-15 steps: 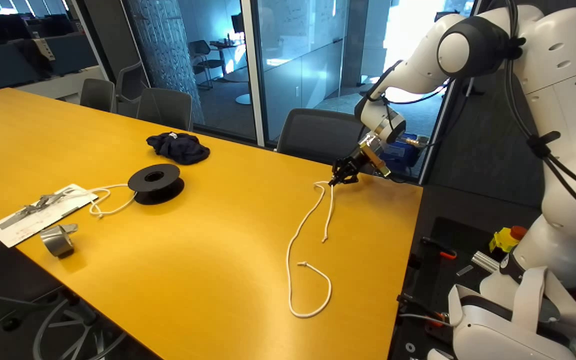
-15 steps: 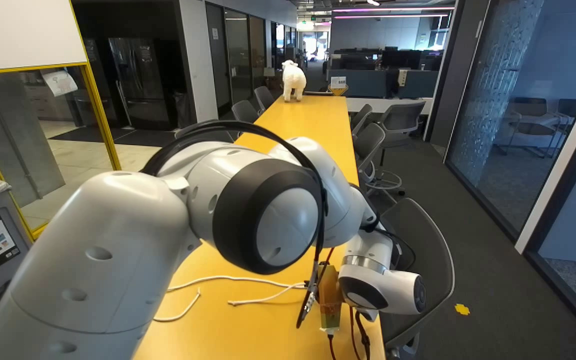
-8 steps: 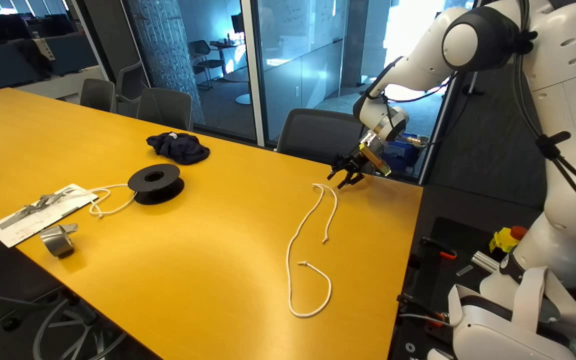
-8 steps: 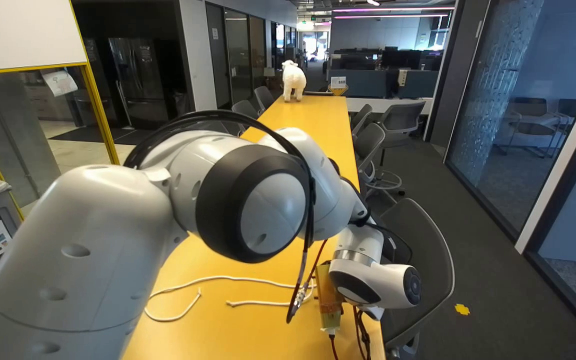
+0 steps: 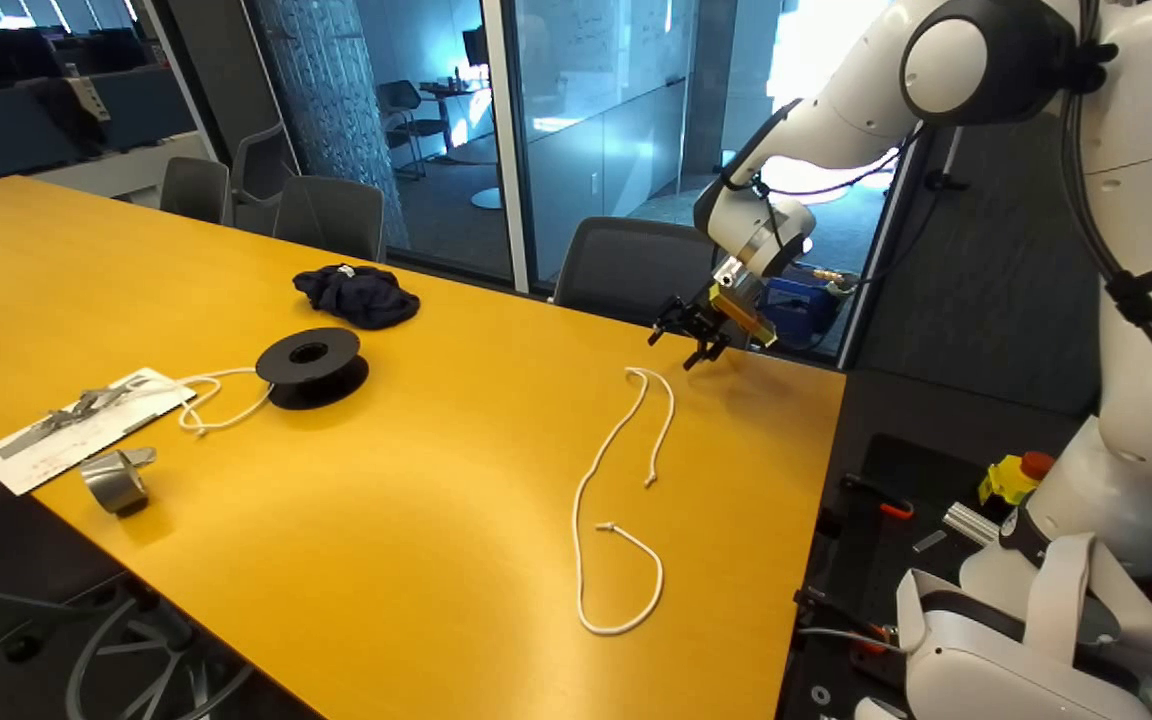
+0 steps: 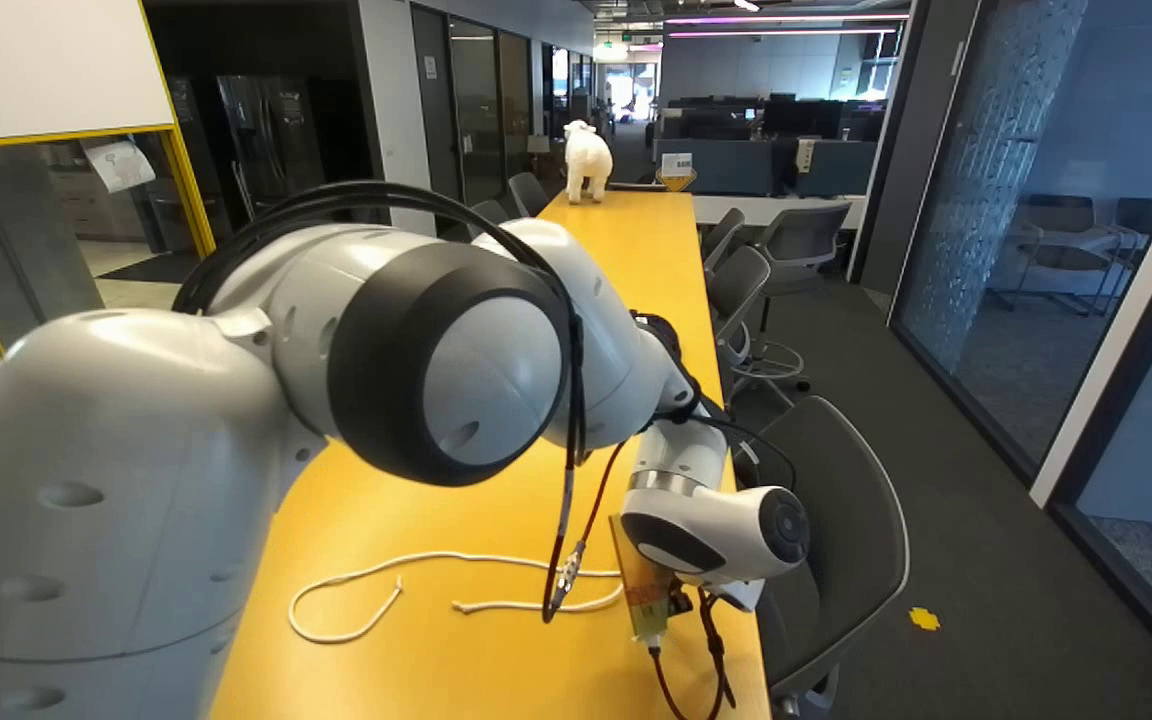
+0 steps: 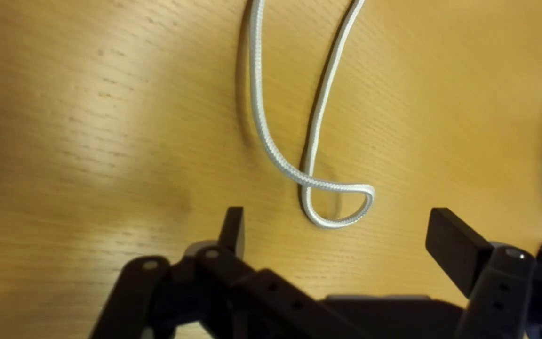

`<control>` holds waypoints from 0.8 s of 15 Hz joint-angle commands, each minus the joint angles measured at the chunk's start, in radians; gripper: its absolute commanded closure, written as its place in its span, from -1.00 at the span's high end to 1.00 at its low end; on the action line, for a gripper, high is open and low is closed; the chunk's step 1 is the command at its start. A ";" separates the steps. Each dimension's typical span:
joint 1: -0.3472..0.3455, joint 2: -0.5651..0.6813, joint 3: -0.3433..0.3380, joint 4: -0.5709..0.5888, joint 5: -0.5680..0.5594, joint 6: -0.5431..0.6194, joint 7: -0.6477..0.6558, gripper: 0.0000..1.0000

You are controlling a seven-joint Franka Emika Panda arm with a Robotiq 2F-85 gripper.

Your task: Unfold the rope on the table

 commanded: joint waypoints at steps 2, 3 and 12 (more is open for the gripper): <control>0.091 -0.120 0.015 -0.087 -0.055 0.102 0.048 1.00; 0.115 -0.145 0.015 -0.103 -0.088 0.124 0.060 1.00; 0.544 -0.491 -0.320 -0.357 -0.863 0.087 0.347 1.00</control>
